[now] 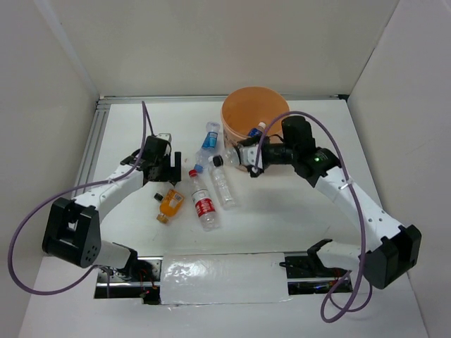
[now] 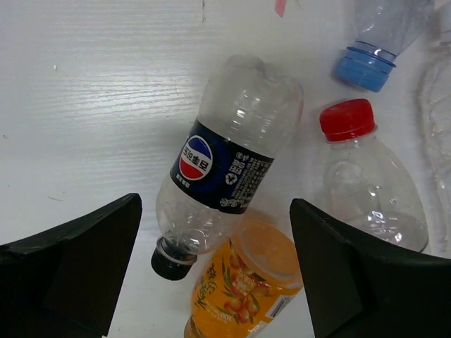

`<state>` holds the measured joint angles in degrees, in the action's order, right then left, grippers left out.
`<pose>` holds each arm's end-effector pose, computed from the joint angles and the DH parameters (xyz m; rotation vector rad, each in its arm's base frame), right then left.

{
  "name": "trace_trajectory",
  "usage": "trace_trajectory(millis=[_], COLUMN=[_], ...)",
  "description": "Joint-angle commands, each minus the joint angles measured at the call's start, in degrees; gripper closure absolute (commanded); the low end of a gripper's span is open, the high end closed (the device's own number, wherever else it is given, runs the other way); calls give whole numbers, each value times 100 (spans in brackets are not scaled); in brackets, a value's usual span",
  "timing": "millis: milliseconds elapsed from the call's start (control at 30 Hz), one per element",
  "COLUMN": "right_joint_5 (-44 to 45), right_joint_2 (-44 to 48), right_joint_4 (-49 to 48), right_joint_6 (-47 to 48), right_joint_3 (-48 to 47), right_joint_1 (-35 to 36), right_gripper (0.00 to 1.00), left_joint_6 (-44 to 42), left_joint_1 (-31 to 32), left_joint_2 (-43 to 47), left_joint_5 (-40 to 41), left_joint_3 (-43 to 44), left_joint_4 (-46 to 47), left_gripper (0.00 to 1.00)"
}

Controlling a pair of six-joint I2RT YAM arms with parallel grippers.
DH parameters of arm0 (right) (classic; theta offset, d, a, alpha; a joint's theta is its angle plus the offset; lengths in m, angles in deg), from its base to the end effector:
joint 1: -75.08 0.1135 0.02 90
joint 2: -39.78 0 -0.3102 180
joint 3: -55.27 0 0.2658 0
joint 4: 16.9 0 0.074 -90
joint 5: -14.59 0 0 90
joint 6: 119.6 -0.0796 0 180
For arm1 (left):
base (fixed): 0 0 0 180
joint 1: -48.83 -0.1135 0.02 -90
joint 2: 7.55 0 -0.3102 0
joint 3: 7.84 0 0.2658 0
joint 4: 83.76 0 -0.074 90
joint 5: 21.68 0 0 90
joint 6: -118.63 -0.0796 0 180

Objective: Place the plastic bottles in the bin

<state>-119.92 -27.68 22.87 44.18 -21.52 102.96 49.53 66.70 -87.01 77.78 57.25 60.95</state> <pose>0.2180 0.1784 0.3768 -1.7543 0.8553 0.2920 0.3081 -0.0856 0.2362 -0.1377 2.4205 -0.1063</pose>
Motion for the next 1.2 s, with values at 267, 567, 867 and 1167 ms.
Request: trace_trajectory(millis=[267,567,867,1167], right_joint_5=[1287,487,-1178,-1280], right_joint_2=[-1664,-2080,-1314,-224], right_joint_4=[-1882,-658,260,896], right_joint_6=[-2192,-2375,-2483,-2069], right_joint_3=[-2149,-2679,-2415,-640], right_joint_1=[-889,-1425,-1865,-1462], right_gripper=[56,0,8,57], left_joint_6=[-236,-394,-394,-167], left_joint_1=[-249,-363,-153,410], left_joint_2=[-711,-1404,-986,-481], left_joint_5=[39,-206,-260,-1849], left_joint_3=[121,174,1007,3810], left_joint_4=[544,703,108,342], left_gripper=[3,18,96,100])
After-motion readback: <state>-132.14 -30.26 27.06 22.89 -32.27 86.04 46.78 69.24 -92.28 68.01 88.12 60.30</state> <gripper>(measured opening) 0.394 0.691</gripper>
